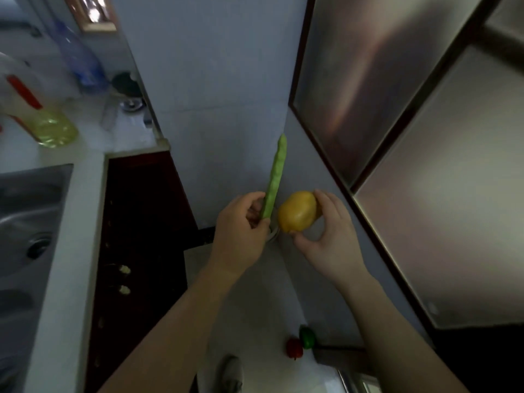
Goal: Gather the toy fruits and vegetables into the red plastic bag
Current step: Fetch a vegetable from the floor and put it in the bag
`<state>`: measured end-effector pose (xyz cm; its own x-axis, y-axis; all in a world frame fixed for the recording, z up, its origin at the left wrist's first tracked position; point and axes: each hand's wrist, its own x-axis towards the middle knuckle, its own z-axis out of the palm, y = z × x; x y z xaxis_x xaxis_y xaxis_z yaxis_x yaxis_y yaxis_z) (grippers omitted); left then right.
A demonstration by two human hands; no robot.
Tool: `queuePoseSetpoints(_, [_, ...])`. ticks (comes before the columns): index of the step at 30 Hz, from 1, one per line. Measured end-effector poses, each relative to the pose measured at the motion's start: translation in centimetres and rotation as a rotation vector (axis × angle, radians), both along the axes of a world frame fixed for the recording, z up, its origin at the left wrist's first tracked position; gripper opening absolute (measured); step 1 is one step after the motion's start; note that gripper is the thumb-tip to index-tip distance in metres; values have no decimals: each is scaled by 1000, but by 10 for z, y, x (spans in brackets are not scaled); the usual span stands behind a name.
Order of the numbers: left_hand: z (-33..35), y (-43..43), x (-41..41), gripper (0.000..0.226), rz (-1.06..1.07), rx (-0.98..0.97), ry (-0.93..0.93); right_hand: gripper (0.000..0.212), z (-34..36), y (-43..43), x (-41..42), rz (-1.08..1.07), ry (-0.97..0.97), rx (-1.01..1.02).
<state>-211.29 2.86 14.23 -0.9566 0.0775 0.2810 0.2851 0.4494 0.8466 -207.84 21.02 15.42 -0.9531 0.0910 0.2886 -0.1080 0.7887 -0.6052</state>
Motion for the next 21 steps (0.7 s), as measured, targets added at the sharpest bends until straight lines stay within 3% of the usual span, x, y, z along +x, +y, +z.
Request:
queuePoseSetpoints(10, [59, -19, 54, 34, 113, -115, 129, 85, 51, -2, 32, 155, 128, 6])
queuePoseSetpoints(21, [93, -12, 152, 39, 425, -108, 91, 86, 79, -1, 81, 393, 119, -30])
